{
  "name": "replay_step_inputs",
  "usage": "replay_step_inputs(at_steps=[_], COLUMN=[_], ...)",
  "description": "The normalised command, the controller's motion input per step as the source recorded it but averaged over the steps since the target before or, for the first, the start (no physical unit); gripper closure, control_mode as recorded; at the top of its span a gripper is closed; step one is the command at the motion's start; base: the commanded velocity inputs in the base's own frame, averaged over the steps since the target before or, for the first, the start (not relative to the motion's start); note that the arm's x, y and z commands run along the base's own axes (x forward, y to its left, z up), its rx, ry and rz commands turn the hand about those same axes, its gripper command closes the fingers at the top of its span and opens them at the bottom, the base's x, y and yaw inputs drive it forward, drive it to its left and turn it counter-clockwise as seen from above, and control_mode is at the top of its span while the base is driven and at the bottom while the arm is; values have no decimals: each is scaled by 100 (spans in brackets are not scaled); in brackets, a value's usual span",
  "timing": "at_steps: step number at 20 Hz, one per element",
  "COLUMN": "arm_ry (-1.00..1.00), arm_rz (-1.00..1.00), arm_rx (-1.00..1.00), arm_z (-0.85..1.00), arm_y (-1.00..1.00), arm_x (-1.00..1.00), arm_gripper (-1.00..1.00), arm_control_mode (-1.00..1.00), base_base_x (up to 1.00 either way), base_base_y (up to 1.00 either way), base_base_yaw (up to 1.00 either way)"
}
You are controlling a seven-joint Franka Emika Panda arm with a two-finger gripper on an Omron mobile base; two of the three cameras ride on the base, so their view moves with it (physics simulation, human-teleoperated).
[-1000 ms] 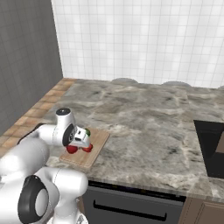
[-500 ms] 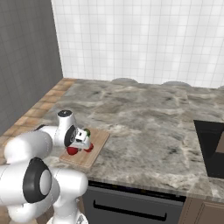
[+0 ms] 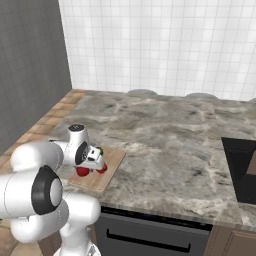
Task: Place the avocado, onion, tomato, and bell pepper on the cutting board.
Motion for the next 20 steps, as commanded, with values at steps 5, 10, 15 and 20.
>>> replay_step_inputs(at_steps=[5, 10, 15, 20], arm_ry=[0, 0, -4, -15], arm_rz=[0, 0, 0, 3], arm_rx=[0, 0, 0, 0], arm_z=[-9, 0, 8, 64], arm_y=[-12, -29, -6, 0], arm_x=[-2, -10, -12, -25], arm_gripper=[-100, -100, -100, -100], arm_control_mode=[-100, -100, -100, -100], base_base_x=[0, 0, 0, 0], base_base_y=[0, 0, 0, 0], base_base_yaw=[0, 0, 0, 0])
